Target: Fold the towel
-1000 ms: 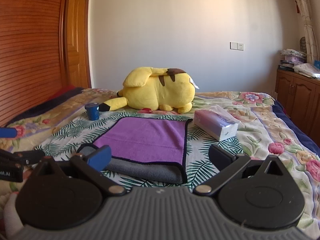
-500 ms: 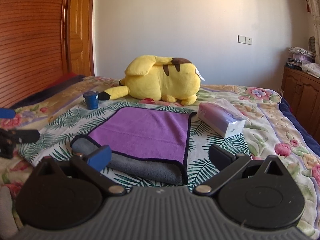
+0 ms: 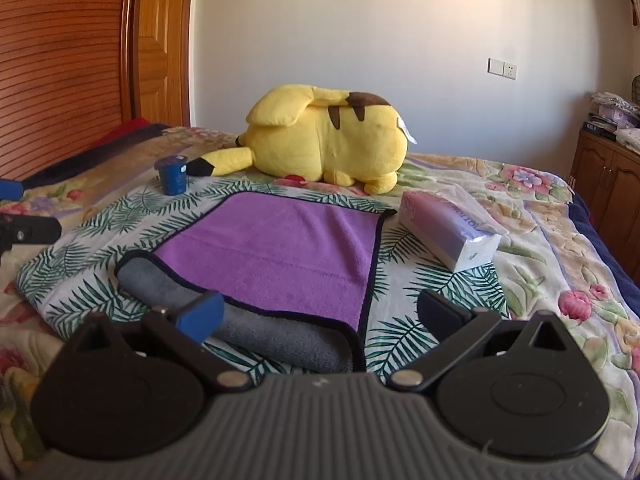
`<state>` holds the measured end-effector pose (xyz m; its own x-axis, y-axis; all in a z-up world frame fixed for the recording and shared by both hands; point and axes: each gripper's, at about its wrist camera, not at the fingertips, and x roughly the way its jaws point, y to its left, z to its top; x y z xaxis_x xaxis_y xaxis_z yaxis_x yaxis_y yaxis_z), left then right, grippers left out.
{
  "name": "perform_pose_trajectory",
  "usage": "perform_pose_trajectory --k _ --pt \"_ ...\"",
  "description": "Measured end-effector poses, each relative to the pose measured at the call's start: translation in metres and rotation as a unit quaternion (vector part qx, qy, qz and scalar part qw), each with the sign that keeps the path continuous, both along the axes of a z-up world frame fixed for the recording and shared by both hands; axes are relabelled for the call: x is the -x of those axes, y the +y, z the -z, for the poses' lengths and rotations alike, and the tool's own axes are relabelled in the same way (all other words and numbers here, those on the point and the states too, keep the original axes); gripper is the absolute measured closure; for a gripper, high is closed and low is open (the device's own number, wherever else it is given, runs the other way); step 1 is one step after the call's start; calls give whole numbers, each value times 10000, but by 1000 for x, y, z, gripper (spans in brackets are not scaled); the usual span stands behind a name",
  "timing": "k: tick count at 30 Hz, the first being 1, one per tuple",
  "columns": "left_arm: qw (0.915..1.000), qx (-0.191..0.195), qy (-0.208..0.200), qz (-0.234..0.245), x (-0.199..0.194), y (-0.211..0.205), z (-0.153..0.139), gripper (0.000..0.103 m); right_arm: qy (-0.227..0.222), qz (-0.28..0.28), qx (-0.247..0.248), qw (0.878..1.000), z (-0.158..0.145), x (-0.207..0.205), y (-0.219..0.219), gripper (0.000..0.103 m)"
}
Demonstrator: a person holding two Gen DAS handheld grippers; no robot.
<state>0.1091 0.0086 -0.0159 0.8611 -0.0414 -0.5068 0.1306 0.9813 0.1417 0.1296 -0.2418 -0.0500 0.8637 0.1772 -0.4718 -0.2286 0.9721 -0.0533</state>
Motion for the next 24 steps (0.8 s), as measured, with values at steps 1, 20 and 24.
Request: perform_pose_trajectory --k 1,20,24 --pt "10000 -3 14 9 -3 0 1 16 28 -8 6 10000 1 -2 0 0" --pt "9978 156 621 158 -53 15 35 48 680 -123 -70 9976 23 -41 -6 17" --pt "9974 125 695 141 -61 17 42 54 835 -186 -128 9963 27 -47 -7 22"
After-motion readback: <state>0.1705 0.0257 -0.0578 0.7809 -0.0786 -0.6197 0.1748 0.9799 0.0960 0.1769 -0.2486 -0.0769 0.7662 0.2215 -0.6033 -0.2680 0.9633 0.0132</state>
